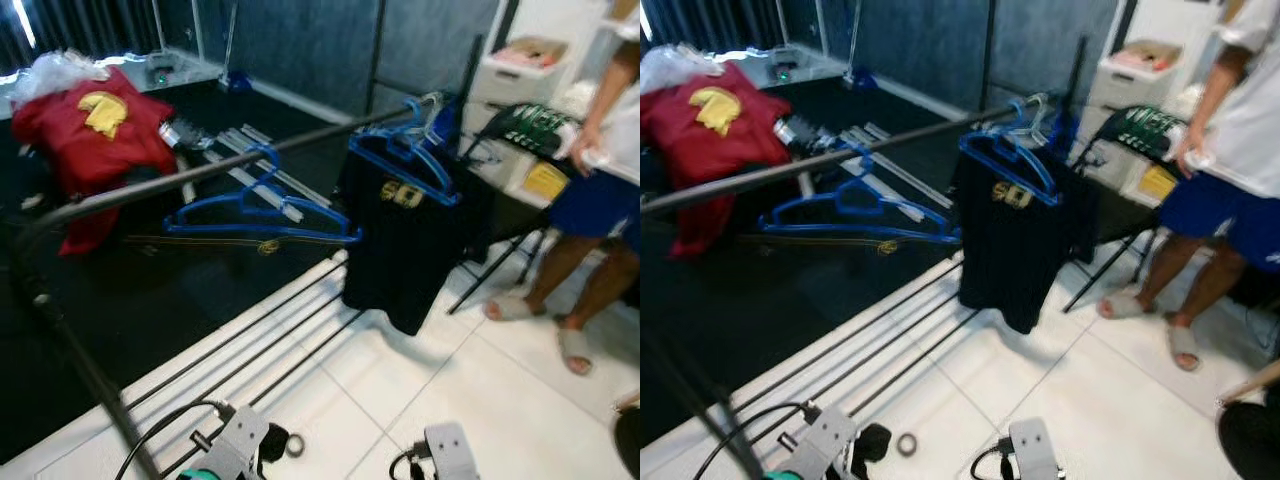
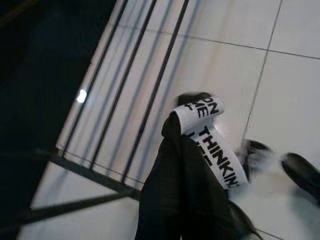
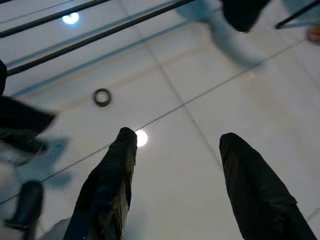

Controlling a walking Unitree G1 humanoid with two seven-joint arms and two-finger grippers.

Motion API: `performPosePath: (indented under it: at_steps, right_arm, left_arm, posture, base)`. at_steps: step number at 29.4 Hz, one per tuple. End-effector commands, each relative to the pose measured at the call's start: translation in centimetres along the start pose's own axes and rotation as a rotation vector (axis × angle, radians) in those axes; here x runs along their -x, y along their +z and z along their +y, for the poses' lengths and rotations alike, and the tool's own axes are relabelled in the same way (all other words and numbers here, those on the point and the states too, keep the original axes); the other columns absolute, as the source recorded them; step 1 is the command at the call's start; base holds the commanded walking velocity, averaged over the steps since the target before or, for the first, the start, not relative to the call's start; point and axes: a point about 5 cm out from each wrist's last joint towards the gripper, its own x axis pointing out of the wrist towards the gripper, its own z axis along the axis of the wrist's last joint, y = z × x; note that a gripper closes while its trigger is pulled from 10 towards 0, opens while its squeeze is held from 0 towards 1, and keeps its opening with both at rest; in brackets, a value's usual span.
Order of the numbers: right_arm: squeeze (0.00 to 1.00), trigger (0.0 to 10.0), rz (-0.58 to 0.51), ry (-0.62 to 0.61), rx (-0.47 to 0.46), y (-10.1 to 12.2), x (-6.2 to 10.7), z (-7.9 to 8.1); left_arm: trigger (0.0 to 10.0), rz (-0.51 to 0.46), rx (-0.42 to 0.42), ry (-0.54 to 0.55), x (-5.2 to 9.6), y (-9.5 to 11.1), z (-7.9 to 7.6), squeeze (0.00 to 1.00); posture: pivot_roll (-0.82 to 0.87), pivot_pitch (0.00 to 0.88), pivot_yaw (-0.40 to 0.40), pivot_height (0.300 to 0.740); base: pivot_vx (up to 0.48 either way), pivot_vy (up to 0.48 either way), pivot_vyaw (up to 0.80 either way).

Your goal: Hang hanger

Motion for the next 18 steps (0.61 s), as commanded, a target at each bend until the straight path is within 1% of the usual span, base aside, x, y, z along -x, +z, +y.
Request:
performPosePath:
  at_steps: [1,2,4,5,6,7,8,9,10,11,13,15,16,17,18]
  right_arm:
    - [0.0,10.0,0.0,-0.005,0.009,-0.6,0.5,-0.4]
    - [0.0,10.0,0.0,-0.005,0.009,-0.6,0.5,-0.4]
    - [0.0,10.0,-0.066,-0.002,0.013,0.4,0.4,-0.4]
    - [0.0,10.0,-0.066,-0.002,0.013,0.4,0.4,-0.4]
    - [0.0,10.0,-0.111,0.001,0.021,1.1,0.3,-0.4]
    - [0.0,10.0,-0.111,0.001,0.021,1.1,0.3,-0.4]
    - [0.0,10.0,-0.18,0.004,0.027,2.2,0.2,-0.3]
    - [0.0,10.0,-0.25,0.003,0.028,3.5,0.1,-0.4]
    - [0.0,10.0,-0.25,0.003,0.028,3.5,0.1,-0.4]
    - [0.0,10.0,-0.305,-0.002,0.027,4.6,0.1,-0.4]
    - [0.0,10.0,-0.416,-0.021,0.034,6.9,0.4,-0.8]
    - [0.0,10.0,-0.416,-0.021,0.034,6.9,0.4,-0.8]
    - [0.0,10.0,-0.452,-0.029,0.037,7.7,0.6,-0.9]
    - [0.0,10.0,-0.503,-0.041,0.038,8.8,0.8,-1.1]
    - [0.0,10.0,-0.503,-0.041,0.038,8.8,0.8,-1.1]
  left_arm:
    - [10.0,-0.012,0.031,-0.033,0.2,-0.1,-0.5,0.0]
    - [10.0,-0.012,0.031,-0.033,0.2,-0.1,-0.5,0.0]
    - [10.0,-0.05,0.053,-0.059,0.3,0.3,-0.4,0.0]
    - [10.0,-0.05,0.053,-0.059,0.3,0.3,-0.4,0.0]
    - [10.0,-0.072,0.073,-0.068,0.3,0.5,-0.3,0.0]
    - [10.0,-0.072,0.073,-0.068,0.3,0.5,-0.3,0.0]
    - [10.0,-0.117,0.102,-0.074,0.3,1.4,0.0,0.0]
    - [10.0,-0.183,0.123,-0.072,0.2,2.8,0.4,0.0]
    - [10.0,-0.183,0.123,-0.072,0.2,2.8,0.4,0.0]
    - [10.0,-0.247,0.136,-0.064,0.2,4.2,0.8,0.0]
    - [10.0,-0.392,0.178,-0.019,0.2,8.2,1.7,0.0]
    - [10.0,-0.392,0.178,-0.019,0.2,8.2,1.7,0.0]
    - [10.0,-0.439,0.192,-0.009,0.4,9.6,1.9,0.0]
    - [10.0,-0.493,0.199,0.003,0.6,11.5,2.2,0.0]
    - [10.0,-0.493,0.199,0.003,0.6,11.5,2.2,0.0]
  posture:
    - [-0.26,0.062,0.048,0.74]
    - [-0.26,0.062,0.048,0.74]
    - [-0.26,0.066,0.051,0.74]
    - [-0.26,0.066,0.051,0.74]
    - [-0.26,0.07,0.052,0.74]
    - [-0.26,0.07,0.052,0.74]
    - [-0.27,0.073,0.053,0.74]
    - [-0.27,0.076,0.054,0.74]
    - [-0.27,0.076,0.054,0.74]
    - [-0.27,0.077,0.054,0.74]
    - [-0.27,0.083,0.058,0.74]
    - [-0.27,0.083,0.058,0.74]
    - [-0.27,0.083,0.058,0.74]
    - [-0.27,0.083,0.06,0.74]
    - [-0.27,0.083,0.06,0.74]
  base:
    - [0.0,0.0,0.0]
    - [0.0,0.0,0.0]
    - [0.0,0.0,0.0]
    - [0.0,0.0,0.0]
    - [0.0,0.0,0.0]
    - [0.0,0.0,0.0]
    - [0.0,0.0,0.0]
    - [0.0,0.0,0.0]
    - [0.0,0.0,0.0]
    - [0.0,0.0,0.0]
    - [0.0,0.0,0.0]
    - [0.0,0.0,0.0]
    - [0.0,0.0,0.0]
    - [0.0,0.0,0.0]
    - [0.0,0.0,0.0]
